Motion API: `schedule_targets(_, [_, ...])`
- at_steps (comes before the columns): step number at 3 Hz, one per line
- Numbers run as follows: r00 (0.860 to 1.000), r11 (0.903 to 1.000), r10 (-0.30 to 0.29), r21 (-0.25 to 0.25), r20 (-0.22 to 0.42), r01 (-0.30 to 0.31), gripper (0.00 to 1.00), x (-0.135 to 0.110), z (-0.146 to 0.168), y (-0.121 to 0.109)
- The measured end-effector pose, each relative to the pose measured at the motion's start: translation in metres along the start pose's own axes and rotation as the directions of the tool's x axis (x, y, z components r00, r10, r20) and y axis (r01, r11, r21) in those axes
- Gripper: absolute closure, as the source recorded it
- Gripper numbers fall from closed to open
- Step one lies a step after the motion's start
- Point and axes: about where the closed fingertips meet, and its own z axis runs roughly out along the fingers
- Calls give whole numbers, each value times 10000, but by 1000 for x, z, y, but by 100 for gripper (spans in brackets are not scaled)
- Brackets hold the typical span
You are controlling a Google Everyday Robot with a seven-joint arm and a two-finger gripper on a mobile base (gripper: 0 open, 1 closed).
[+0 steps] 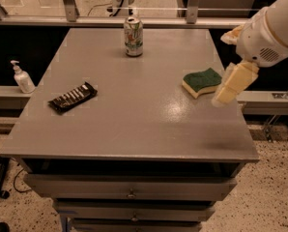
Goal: Pick 7up can
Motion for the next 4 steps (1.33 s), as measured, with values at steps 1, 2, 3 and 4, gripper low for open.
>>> schedule_targets(1, [9875, 9983, 152, 541, 1572, -239, 0, -18, 40, -39])
schedule_targets(2, [9460, 9895, 817, 878, 3137, -1145, 0, -42, 71, -84])
schedule_targets(3, [8861, 9682, 1680, 968, 4319, -2307, 0, -73, 88, -119])
schedule_targets(4, [8861, 9682, 1679, 967, 4320, -2306, 0, -73, 88, -119])
